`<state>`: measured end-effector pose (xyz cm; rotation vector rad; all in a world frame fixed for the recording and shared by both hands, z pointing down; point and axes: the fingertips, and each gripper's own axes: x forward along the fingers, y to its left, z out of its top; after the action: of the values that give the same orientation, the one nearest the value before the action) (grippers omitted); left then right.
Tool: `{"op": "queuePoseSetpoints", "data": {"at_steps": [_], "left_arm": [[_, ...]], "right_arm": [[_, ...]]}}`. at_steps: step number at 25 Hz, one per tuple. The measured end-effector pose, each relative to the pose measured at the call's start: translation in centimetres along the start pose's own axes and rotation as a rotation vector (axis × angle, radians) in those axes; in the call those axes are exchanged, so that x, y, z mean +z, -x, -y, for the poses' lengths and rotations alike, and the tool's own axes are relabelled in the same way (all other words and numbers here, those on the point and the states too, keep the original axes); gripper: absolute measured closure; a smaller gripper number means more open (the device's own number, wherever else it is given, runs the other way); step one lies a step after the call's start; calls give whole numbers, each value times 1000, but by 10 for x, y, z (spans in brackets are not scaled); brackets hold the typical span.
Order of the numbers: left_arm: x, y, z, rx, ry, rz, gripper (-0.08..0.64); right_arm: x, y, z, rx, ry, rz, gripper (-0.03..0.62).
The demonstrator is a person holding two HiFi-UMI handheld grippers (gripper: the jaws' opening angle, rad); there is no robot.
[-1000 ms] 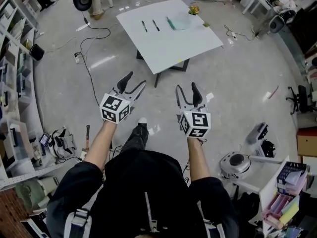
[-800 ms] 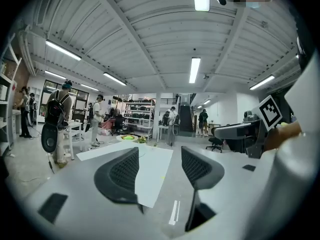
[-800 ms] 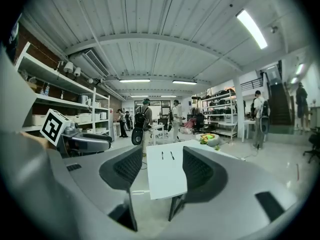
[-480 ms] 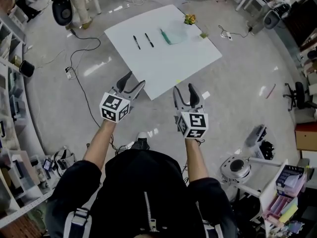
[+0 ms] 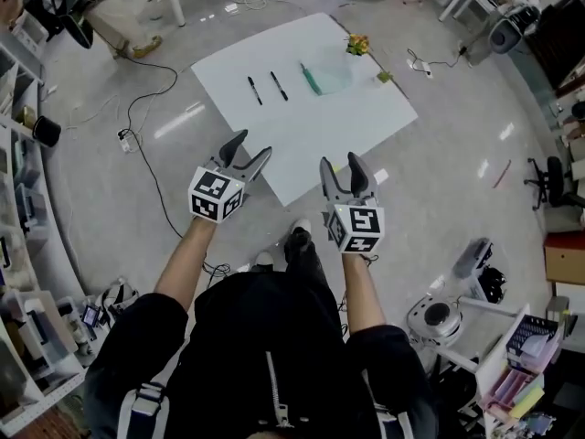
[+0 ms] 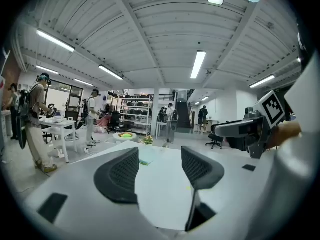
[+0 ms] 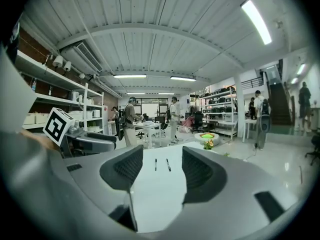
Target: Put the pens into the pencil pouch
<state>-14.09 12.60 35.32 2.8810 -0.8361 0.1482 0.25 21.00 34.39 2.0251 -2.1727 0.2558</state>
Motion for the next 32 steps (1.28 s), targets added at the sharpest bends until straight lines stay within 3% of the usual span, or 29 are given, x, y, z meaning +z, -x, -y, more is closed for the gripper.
{"op": "queuePoseSetpoints", "data": {"at_steps": [8,25,32], "left_arm": [[9,-50,-32,39,6,0,290],[59,-187,-130,230,26,2,290],[35,-196,-152,255,60,-37,290]], "right_arm": [[11,-64,32,45,4,6,356],[55,-251,122,258,54,-26,364],[40,-293,124,279,90,-67,365]]}}
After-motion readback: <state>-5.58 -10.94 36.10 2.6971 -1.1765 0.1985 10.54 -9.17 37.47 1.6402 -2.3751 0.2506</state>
